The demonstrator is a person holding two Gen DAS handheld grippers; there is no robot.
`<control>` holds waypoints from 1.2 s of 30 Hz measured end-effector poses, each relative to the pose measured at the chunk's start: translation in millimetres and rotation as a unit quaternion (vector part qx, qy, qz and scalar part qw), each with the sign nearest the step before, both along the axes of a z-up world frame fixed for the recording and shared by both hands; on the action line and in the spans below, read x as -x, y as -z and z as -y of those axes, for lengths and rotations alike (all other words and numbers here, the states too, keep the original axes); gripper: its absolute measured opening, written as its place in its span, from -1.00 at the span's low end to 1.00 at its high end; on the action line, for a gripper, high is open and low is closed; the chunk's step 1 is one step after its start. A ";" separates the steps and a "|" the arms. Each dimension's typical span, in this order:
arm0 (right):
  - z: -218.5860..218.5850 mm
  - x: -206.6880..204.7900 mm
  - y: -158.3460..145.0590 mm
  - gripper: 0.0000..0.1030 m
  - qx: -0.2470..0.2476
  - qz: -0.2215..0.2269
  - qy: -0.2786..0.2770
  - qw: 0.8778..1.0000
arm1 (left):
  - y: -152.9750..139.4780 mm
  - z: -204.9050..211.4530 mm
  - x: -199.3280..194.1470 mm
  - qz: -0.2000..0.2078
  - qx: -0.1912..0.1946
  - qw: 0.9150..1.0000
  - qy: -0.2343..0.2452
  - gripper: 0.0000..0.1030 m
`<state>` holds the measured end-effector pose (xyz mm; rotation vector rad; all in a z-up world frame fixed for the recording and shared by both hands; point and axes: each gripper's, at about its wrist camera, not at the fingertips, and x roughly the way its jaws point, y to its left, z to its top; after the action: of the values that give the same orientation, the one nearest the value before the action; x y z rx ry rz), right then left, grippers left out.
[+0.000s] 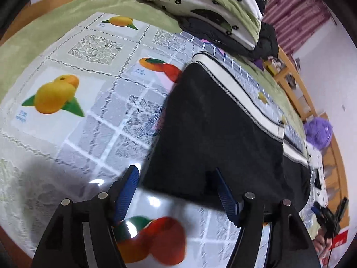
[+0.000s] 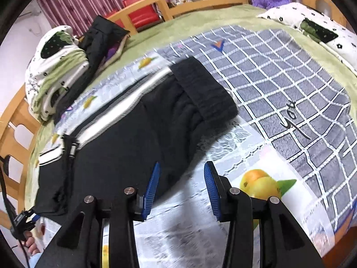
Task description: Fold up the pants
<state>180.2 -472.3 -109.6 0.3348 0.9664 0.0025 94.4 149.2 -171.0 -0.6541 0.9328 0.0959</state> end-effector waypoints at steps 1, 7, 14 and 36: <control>-4.5 3.2 -7.2 -0.18 0.005 0.002 0.003 1.000 | 1.7 2.5 -3.0 0.004 0.004 1.000 -0.012 0.29; -39.1 21.3 -51.1 -0.19 0.034 0.025 0.005 0.999 | -11.1 16.9 -14.6 -0.013 -0.044 0.998 -0.041 -0.43; -84.3 31.1 -58.4 -0.30 0.067 0.032 -0.052 0.996 | -85.2 60.5 -22.1 0.051 -0.148 0.987 0.030 -0.61; -75.6 30.0 -37.4 -0.30 0.028 0.007 -0.062 0.998 | -160.4 256.8 -47.2 0.120 -0.209 0.942 0.232 -0.68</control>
<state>150.2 -396.7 -72.2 0.2221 0.9707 0.0914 141.6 -107.5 -10.6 -0.0380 0.7746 -0.2006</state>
